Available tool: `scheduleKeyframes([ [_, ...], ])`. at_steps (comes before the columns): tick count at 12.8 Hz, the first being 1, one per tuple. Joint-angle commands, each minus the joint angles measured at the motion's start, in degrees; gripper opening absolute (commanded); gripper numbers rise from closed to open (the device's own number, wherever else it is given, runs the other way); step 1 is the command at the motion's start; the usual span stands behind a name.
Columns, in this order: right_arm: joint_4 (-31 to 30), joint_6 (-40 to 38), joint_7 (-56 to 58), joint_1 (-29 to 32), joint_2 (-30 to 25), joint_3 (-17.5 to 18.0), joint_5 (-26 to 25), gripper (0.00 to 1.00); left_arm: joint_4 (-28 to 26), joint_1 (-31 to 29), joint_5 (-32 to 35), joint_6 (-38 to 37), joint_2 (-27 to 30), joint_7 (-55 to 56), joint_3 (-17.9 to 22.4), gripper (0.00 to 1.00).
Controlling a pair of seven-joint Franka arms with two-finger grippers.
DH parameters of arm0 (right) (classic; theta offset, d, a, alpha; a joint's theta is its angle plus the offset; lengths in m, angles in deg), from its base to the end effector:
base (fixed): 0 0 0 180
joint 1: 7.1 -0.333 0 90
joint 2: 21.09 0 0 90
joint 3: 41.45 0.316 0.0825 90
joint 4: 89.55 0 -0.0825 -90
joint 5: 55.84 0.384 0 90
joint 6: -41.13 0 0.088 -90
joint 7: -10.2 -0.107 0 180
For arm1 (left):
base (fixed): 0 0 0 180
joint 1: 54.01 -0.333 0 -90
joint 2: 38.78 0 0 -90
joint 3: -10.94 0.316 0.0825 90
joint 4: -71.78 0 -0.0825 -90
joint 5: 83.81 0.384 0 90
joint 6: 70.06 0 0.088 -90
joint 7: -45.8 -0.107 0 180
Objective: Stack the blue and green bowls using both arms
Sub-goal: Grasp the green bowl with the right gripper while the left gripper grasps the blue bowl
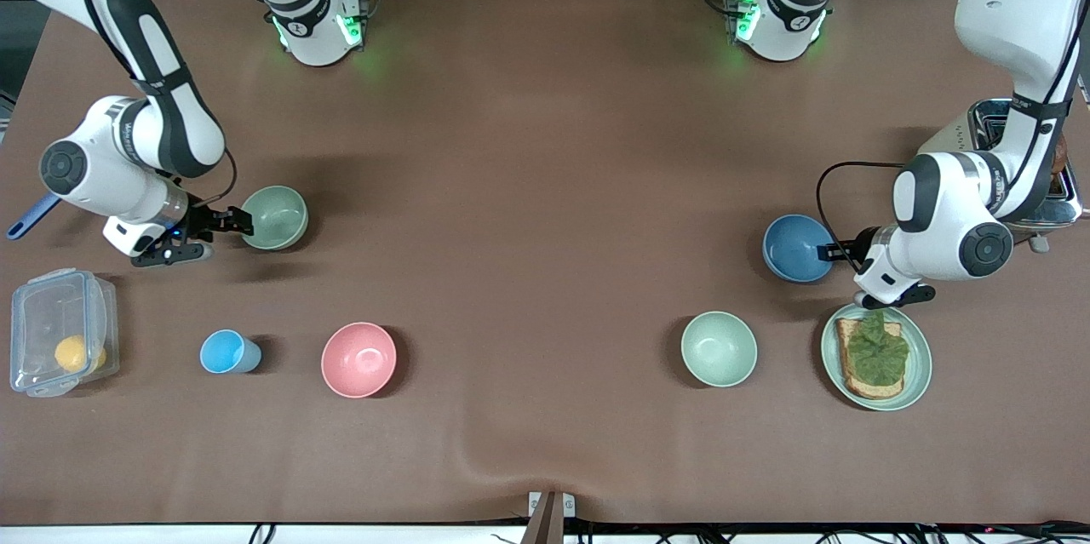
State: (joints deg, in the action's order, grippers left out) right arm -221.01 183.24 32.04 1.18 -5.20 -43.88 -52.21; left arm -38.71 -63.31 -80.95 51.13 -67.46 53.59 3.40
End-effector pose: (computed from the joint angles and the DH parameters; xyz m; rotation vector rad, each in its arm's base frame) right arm 0.5112 -0.0974 0.2211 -3.0818 -0.2216 0.1241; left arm 0.5883 0.0219 0.2074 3.0862 0.2169 -0.4829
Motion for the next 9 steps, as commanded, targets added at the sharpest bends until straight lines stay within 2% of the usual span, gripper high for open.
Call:
scheduleKeyframes([
  [1, -2.38, 3.34, 1.1, 0.33, 0.11, 0.58, 1.2, 0.61, -0.34, -0.63, 0.92, 0.89, 0.03, -0.58, -0.63, 0.37],
  [2, -2.83, 4.4, 1.1, 0.24, 0.11, 0.58, 1.2, 0.5, -0.34, -0.63, 0.92, 0.98, 0.03, -0.58, -0.63, 0.29],
  [3, -2.92, 4.32, 1.1, 0.24, 0.11, 0.58, 1.2, 0.32, -0.25, -0.55, 0.92, 0.98, 0.03, -0.58, -0.63, 0.19],
  [4, -3.01, 4.41, 1.1, 0.24, 0.11, 0.67, 1.2, 0.21, -0.16, -0.55, 1.01, 0.98, 0.03, -0.58, -0.72, 0.01],
  [5, -3.01, 4.41, 1.01, 0.24, 0.11, 0.67, 1.2, 0.03, 0.19, -0.28, 0.93, 0.98, 0.03, -0.58, -0.81, 0.0],
  [6, -3.01, 3.97, 0.93, -0.02, 0.11, 0.76, 1.2, 0.0, 0.37, 0.07, 0.92, 0.98, 0.03, -0.58, -0.81, 0.0],
  [9, -2.14, 0.55, 0.05, -1.77, -0.42, 1.2, 1.64, 0.0, 1.41, 0.25, 0.92, 0.89, 0.47, -0.67, -1.07, 0.0],
])
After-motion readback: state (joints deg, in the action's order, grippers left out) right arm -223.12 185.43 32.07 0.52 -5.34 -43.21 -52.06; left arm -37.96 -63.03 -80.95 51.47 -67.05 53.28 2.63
